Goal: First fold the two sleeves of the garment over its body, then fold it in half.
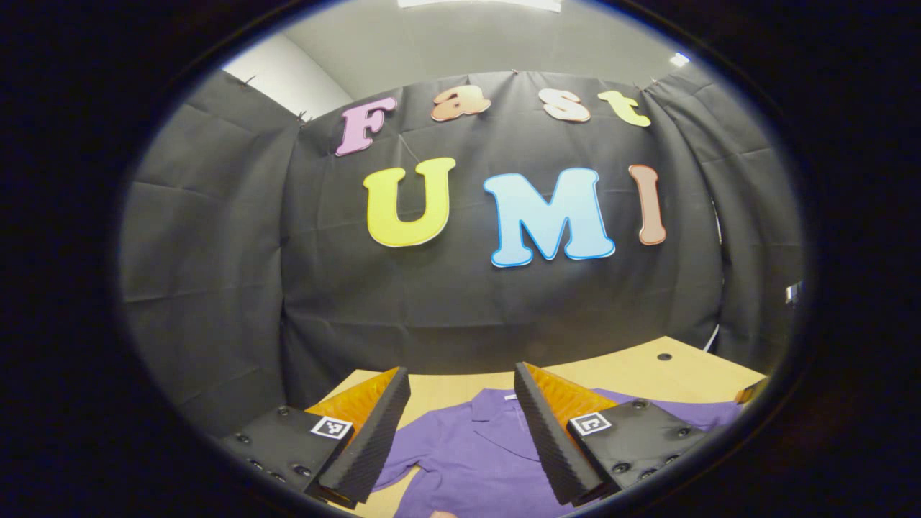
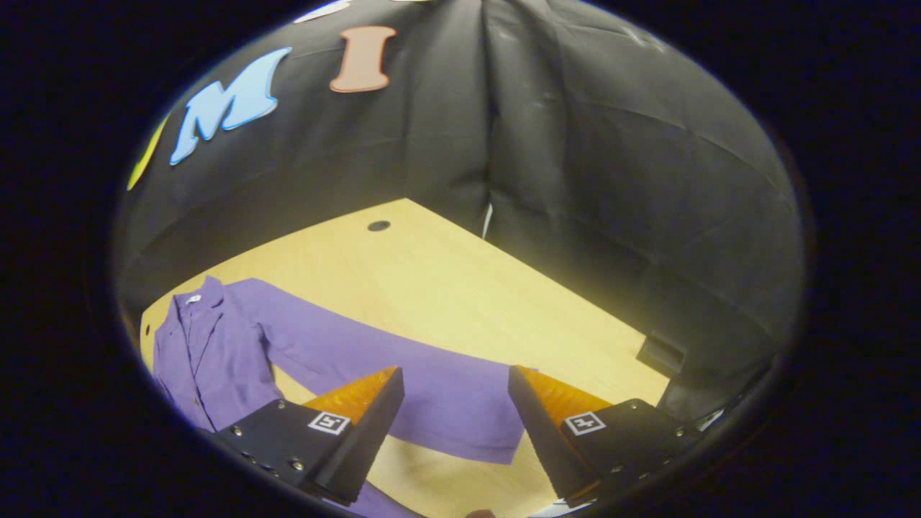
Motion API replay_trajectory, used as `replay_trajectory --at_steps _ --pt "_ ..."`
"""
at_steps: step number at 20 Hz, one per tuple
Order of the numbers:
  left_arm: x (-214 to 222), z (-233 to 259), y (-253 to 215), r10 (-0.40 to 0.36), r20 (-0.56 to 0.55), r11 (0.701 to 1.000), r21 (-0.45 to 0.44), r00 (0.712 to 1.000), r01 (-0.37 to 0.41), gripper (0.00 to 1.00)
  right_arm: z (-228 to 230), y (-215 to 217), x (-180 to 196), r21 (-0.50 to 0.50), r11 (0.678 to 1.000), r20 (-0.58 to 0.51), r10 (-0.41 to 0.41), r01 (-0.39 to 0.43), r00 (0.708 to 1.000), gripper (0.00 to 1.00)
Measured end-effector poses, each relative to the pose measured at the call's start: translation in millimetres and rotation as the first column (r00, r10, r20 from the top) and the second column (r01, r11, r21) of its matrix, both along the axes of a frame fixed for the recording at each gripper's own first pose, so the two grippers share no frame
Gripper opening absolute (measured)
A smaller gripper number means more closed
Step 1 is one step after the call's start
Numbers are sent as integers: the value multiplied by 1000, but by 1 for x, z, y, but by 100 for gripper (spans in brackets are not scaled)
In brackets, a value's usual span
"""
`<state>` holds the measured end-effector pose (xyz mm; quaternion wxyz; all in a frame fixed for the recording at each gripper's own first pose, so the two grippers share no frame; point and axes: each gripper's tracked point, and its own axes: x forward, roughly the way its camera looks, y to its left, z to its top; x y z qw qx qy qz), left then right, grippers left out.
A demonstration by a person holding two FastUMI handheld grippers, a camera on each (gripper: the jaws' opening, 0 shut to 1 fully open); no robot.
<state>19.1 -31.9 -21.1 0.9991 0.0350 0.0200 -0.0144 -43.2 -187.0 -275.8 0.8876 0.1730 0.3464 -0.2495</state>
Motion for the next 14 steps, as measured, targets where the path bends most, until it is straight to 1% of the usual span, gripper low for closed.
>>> replay_trajectory --at_steps 3,6,9,11,14 --pt "-4 0 2 7 0 1000 -2 1000 -7 94 -24 -18 -7 14 998 -76 -53 55 996 92" --pt "-8 -4 4 15 -10 1000 -12 1000 -15 94 -37 -17 -3 41 997 -139 -66 72 988 92" --pt "-13 -7 8 24 -12 1000 -6 1000 -24 94 -38 -20 1 56 995 -186 -67 78 980 92" --pt "-18 -6 12 30 -9 1000 2 999 -30 94 -43 -16 1 73 995 -202 -56 72 978 92" --pt "-22 -7 19 42 -10 999 3 999 -42 94 -49 -6 -2 130 987 -186 -72 97 980 95"
